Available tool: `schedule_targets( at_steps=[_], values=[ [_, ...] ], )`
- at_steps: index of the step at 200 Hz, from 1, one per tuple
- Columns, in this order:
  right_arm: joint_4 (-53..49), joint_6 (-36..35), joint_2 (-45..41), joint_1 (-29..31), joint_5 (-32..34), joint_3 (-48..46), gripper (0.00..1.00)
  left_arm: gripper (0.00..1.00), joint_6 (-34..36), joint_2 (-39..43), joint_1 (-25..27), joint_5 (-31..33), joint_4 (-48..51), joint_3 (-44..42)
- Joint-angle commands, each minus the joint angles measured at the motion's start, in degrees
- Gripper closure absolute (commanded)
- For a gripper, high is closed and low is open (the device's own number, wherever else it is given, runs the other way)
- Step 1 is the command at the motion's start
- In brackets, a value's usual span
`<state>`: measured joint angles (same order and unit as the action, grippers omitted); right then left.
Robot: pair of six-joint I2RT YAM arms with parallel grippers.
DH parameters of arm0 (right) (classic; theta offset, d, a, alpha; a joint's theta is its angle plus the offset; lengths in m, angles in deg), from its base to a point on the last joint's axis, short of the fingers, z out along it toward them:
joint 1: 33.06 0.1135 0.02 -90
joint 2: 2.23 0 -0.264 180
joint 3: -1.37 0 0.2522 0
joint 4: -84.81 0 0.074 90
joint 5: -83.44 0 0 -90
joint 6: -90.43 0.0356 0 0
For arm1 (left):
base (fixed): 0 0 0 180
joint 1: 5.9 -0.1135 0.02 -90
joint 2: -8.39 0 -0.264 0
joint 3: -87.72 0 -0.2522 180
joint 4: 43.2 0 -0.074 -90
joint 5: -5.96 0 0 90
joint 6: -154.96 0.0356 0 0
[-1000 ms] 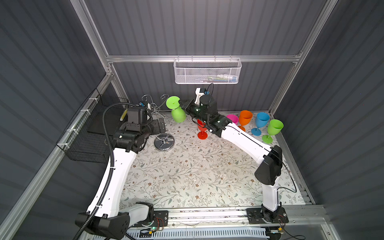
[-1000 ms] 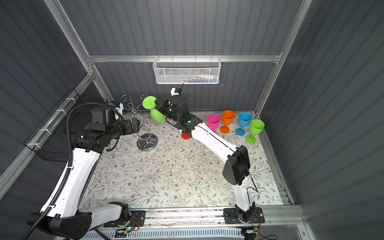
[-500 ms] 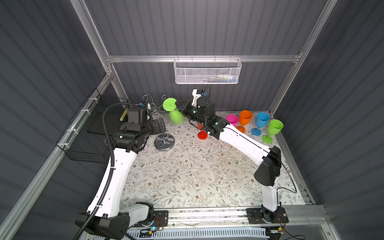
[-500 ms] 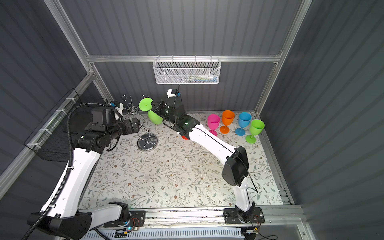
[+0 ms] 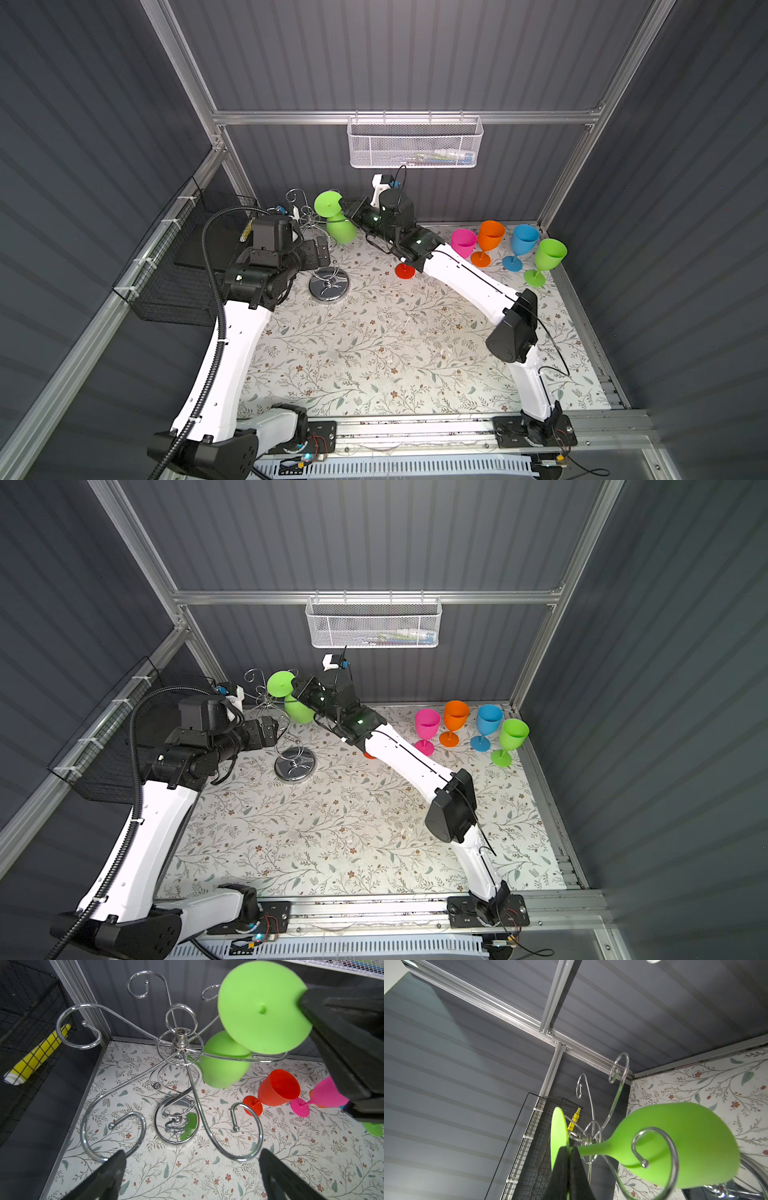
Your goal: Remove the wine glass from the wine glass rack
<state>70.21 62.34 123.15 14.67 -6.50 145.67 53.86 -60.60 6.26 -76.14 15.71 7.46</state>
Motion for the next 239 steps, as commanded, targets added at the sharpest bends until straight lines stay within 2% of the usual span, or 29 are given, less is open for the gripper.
schedule_targets(
  at_steps=[1, 72, 112, 169, 239],
  values=[
    [2.35, -0.51, 0.99, -0.73, 2.56, 1.98, 1.00, 0.00, 0.78, 1.29, -0.36, 0.34, 0.03, -0.67],
    [9.25, 3.18, 3.95, -5.71, 6.70, 1.98, 1.00, 0.00, 0.81, 0.39, -0.37, -0.04, -0.60, -1.13],
    [11.64, 2.76, 0.16, -7.81, 7.19, -2.91, 1.00, 0.00, 0.79, -0.09, -0.31, 0.14, -0.41, -0.80],
    [18.92, 1.25, -13.03, -9.92, 8.64, -22.29, 1.00, 0.00, 0.46, -0.16, -0.38, 0.23, 0.11, -0.55],
    [25.17, -5.66, -34.25, -10.27, 9.35, -46.21, 1.00, 0.00, -3.28, -0.03, -0.37, 0.42, 4.32, 3.43]
  ],
)
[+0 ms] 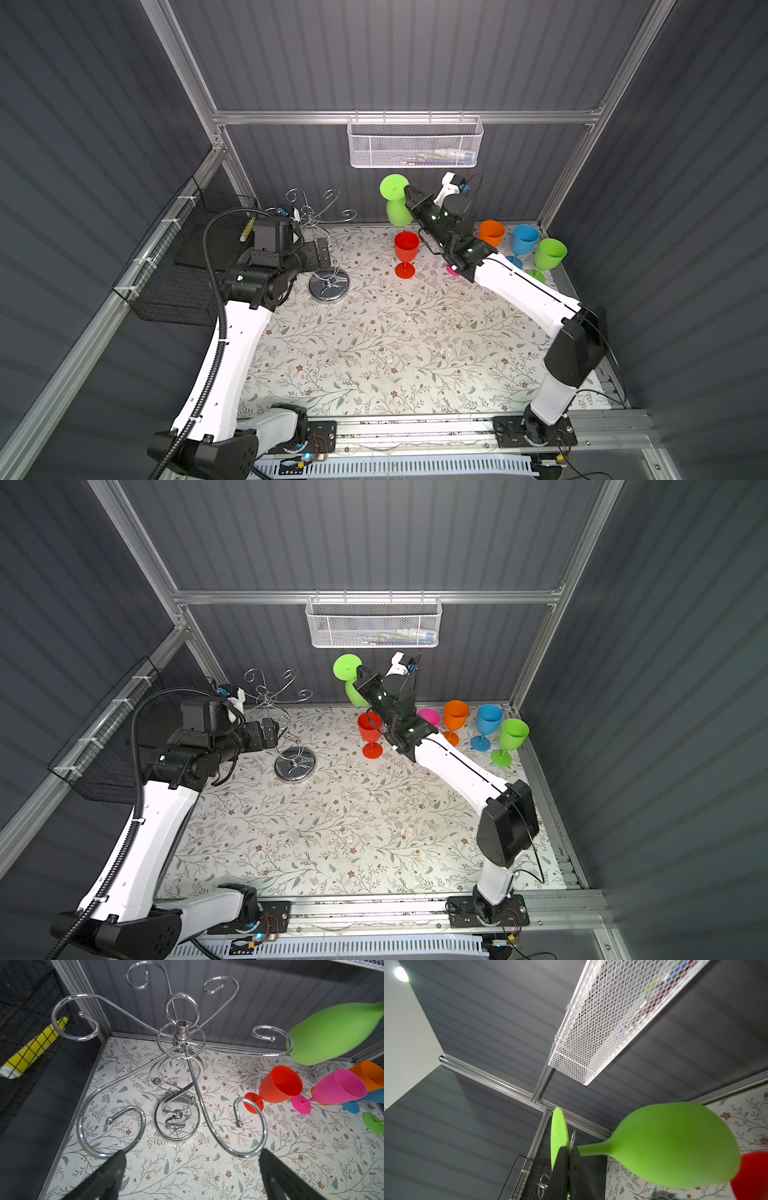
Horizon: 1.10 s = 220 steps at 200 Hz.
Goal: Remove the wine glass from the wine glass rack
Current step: 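Swing the held green glass down toward the table near the left gripper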
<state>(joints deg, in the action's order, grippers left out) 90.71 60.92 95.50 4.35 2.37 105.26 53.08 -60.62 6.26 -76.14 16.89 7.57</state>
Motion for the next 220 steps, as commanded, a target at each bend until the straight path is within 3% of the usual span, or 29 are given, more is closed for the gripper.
schedule_targets(
  at_steps=[1, 33, 61, 119, 141, 178, 220],
  values=[
    [4.68, -4.37, -6.95, 0.04, 0.52, -6.17, 1.00, 0.00, -2.56, -0.04, -0.33, 0.43, 3.24, 3.40],
    [5.10, -11.17, -17.70, 1.49, -0.98, -17.05, 1.00, 0.00, -8.06, 0.10, -0.30, 0.02, 7.65, 6.73],
    [2.21, -22.74, -26.91, 5.84, -0.76, -24.89, 1.00, 0.01, -14.40, 1.33, -0.30, -3.09, 10.65, 7.81],
    [-3.70, -46.56, -40.25, 19.49, 0.25, -36.63, 1.00, 0.04, -29.99, 11.84, -0.30, -12.79, 10.91, -1.64],
    [-3.74, -57.26, -40.50, 26.37, 2.27, -39.53, 1.00, 0.05, -34.49, 15.84, -0.30, -14.86, 12.86, -4.51],
    [2.44, -74.70, -34.09, 36.06, 7.18, -43.53, 1.00, 0.06, -44.22, 22.74, -0.30, -22.26, 9.59, -17.49],
    [17.83, -87.94, -23.39, 41.82, 11.61, -47.66, 1.00, 0.06, -54.98, 28.14, -0.27, -26.29, 8.89, -26.81]
  ],
)
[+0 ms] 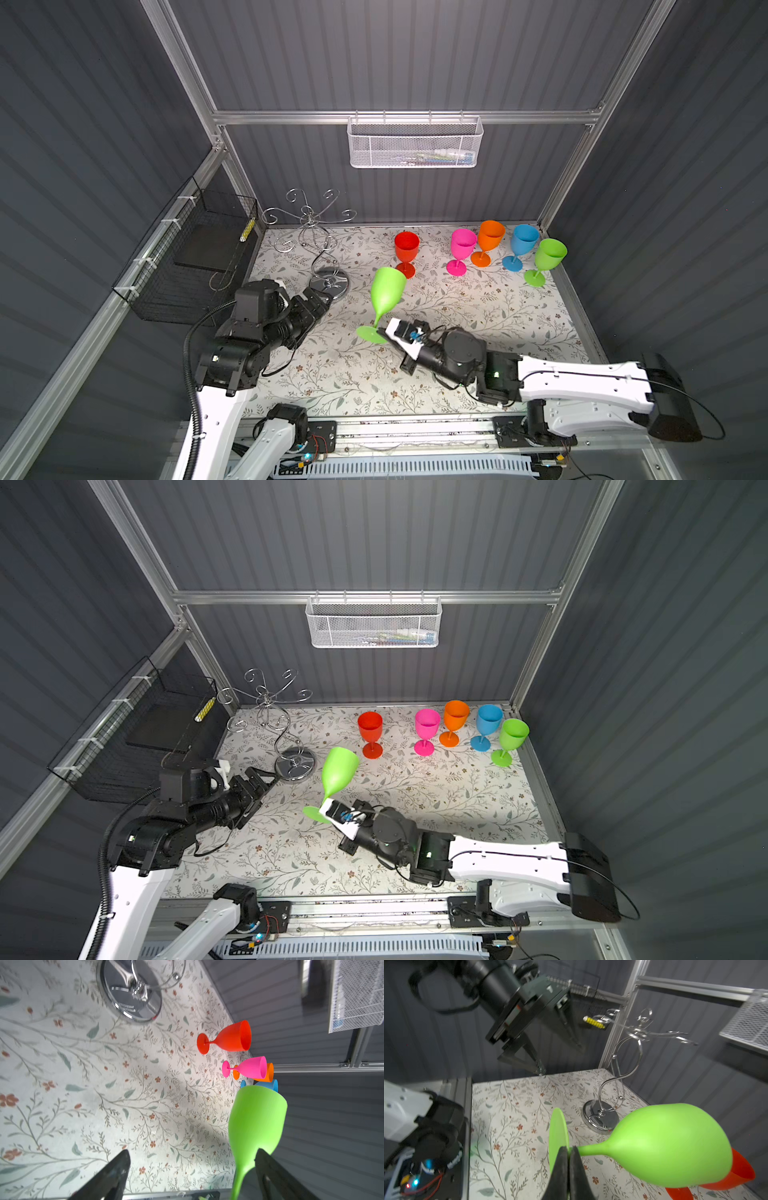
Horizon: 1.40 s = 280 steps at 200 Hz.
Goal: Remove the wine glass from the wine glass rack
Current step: 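Swing the held green glass down toward the table near the left gripper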
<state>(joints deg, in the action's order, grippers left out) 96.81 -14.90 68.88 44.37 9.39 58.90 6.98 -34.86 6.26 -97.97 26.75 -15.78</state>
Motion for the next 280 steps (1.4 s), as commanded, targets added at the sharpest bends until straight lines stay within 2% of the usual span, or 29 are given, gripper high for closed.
schedule_targets(
  at_steps=[1, 23, 87, 133, 188, 216, 268, 280],
  values=[
    [12.01, -12.41, 3.55, 1.83, 4.74, -1.35, 1.00, 0.06, -9.11, 2.46, -0.27, -4.49, -0.98, -3.70],
    [18.87, -17.98, 8.37, 3.15, 7.62, -2.25, 1.00, 0.10, -13.62, 3.56, -0.22, -6.94, -0.31, -6.65],
    [37.14, -27.46, 19.45, 3.90, 13.39, -2.54, 1.00, 0.31, -21.68, 4.23, -0.21, -9.24, -0.44, -9.69],
    [38.49, -29.24, 23.65, 3.87, 12.81, 0.01, 1.00, 0.37, -25.98, 5.28, -0.20, -11.46, -5.50, -14.09],
    [39.45, -31.07, 27.49, 3.87, 12.47, 2.87, 1.00, 0.43, -26.91, 5.03, -0.08, -12.28, -8.12, -16.57],
    [39.46, -31.29, 28.20, 3.95, 12.28, 3.67, 1.00, 0.54, -27.16, 4.86, -0.03, -12.00, -9.28, -17.80],
    [38.69, -31.27, 28.56, 3.87, 12.94, 3.52, 1.00, 0.97, -28.10, 5.29, 0.19, -10.70, -9.92, -19.47],
    [38.66, -31.18, 28.55, 3.96, 13.31, 3.47, 1.00, 1.00, -28.15, 5.29, 0.23, -10.71, -10.15, -20.32]
  ],
)
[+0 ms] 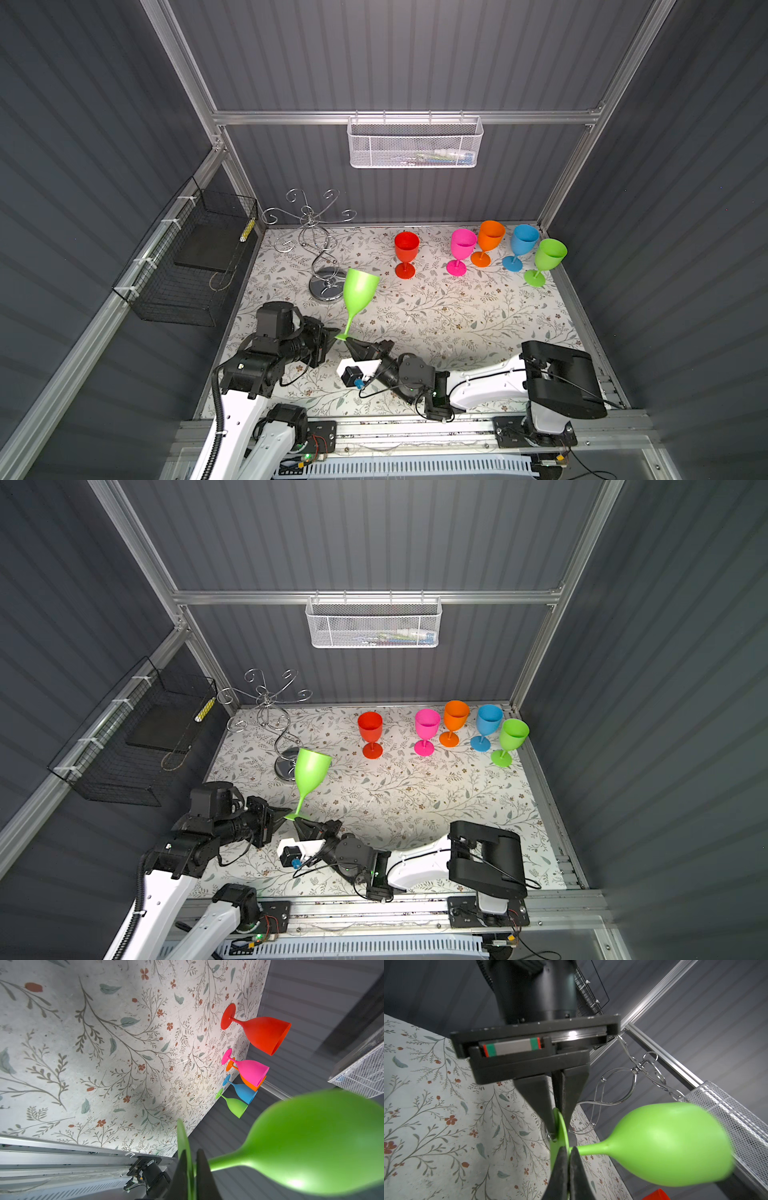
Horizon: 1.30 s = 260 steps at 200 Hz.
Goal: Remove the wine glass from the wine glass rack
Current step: 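Swing the held green glass down toward the table near the left gripper, then carry the green glass toward the red glass while the left gripper moves aside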
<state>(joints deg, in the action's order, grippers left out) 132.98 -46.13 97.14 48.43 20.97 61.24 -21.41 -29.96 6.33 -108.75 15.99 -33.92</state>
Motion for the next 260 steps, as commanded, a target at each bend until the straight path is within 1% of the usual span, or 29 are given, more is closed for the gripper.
schedule_targets(
  at_steps=[1, 16, 19, 28, 29, 34, 40, 49, 61, 76, 84, 89, 97, 101, 105, 110, 118, 129, 144, 156, 162, 181, 206, 225, 260],
  values=[
    [2.49, 0.11, 0.29, -0.06, 1.78, 1.11, 1.00, 1.00, 0.24, 0.38, 0.17, 0.04, 0.61, -2.25],
    [2.50, 1.24, -0.41, 0.13, 3.30, 0.88, 1.00, 1.00, 0.32, 0.55, 0.16, 0.08, 0.01, -3.39],
    [2.43, 1.51, -0.74, 0.20, 4.00, 0.74, 0.95, 1.00, 0.49, 0.55, 0.16, 0.16, -0.28, -3.72],
    [0.96, 2.53, -2.29, 0.64, 6.05, 0.52, 0.72, 1.00, 0.90, 0.88, 0.16, 0.16, -1.50, -4.72],
    [0.54, 2.66, -2.49, 0.66, 6.27, 0.50, 0.71, 1.00, 0.97, 0.89, 0.16, 0.17, -1.71, -4.84],
    [-2.24, 3.69, -4.02, 0.89, 7.04, 0.39, 0.58, 1.00, 1.25, 1.18, 0.16, -0.02, -3.12, -5.59],
    [-6.66, 5.50, -6.52, 0.99, 7.09, -0.03, 0.47, 1.00, 1.99, 1.41, 0.16, -0.21, -5.58, -7.09],
    [-13.28, 9.01, -10.96, 0.97, 6.33, -1.55, 0.38, 1.00, 2.52, 1.90, 0.16, -0.70, -9.26, -9.63],
    [-21.34, 13.29, -17.09, 0.95, 5.72, -3.17, 0.33, 1.00, 2.55, 2.50, 0.16, -1.69, -16.60, -13.93],
    [-34.68, 19.79, -24.63, 0.09, 3.91, -2.97, 0.32, 1.00, 1.45, 2.92, 0.12, -2.78, -26.50, -19.96],
    [-42.19, 23.81, -28.44, -1.33, 2.16, -2.35, 0.32, 1.00, 1.38, 2.77, 0.16, -3.25, -33.73, -23.13],
    [-46.64, 26.71, -30.55, -2.58, 0.01, -1.81, 0.32, 1.00, 1.21, 2.55, 0.17, -3.56, -37.20, -24.67],
    [-53.42, 31.27, -33.51, -5.13, -3.89, -0.19, 0.32, 1.00, 1.96, 2.04, 0.16, -3.36, -39.02, -25.91],
    [-56.96, 33.66, -34.62, -6.35, -6.29, 1.02, 0.32, 1.00, 3.11, 1.80, 0.16, -3.20, -40.12, -26.12],
    [-59.93, 35.90, -34.93, -8.99, -8.22, 2.22, 0.31, 1.00, 4.50, 1.42, 0.16, -3.16, -40.98, -26.18],
    [-63.85, 38.29, -37.04, -11.20, -12.10, 4.06, 0.31, 1.00, 6.36, 0.90, 0.16, -2.87, -40.77, -25.87],
    [-69.08, 41.96, -37.73, -14.39, -17.29, 7.31, 0.32, 1.00, 8.38, -0.10, 0.16, -2.89, -41.41, -25.58],
    [-75.62, 45.36, -37.32, -17.34, -20.91, 12.31, 0.32, 1.00, 10.01, -1.97, 0.16, -4.83, -47.10, -26.32],
    [-83.38, 49.07, -35.66, -20.54, -26.14, 19.91, 0.32, 1.00, 11.71, -4.38, 0.16, -6.64, -50.43, -26.39],
    [-89.59, 52.79, -31.16, -23.31, -29.24, 25.80, 0.33, 1.00, 13.42, -5.77, 0.16, -7.28, -51.46, -26.32],
    [-91.81, 54.29, -29.61, -24.45, -30.42, 28.06, 0.35, 1.00, 14.09, -6.29, 0.16, -7.37, -52.41, -26.39],
    [-97.34, 57.44, -24.83, -26.10, -30.84, 34.73, 0.37, 1.00, 15.07, -7.98, 0.19, -8.20, -57.28, -27.28],
    [-101.69, 58.30, -19.49, -26.65, -31.84, 41.11, 0.38, 1.00, 15.11, -10.26, 0.25, -9.02, -64.98, -29.17],
    [-103.05, 58.18, -16.09, -26.65, -32.23, 44.42, 0.39, 1.00, 15.48, -12.15, 0.26, -9.47, -68.64, -30.14],
    [-103.35, 57.51, -11.08, -26.56, -33.38, 47.56, 0.42, 1.00, 16.06, -15.58, 0.25, -10.44, -74.51, -31.34]
  ],
)
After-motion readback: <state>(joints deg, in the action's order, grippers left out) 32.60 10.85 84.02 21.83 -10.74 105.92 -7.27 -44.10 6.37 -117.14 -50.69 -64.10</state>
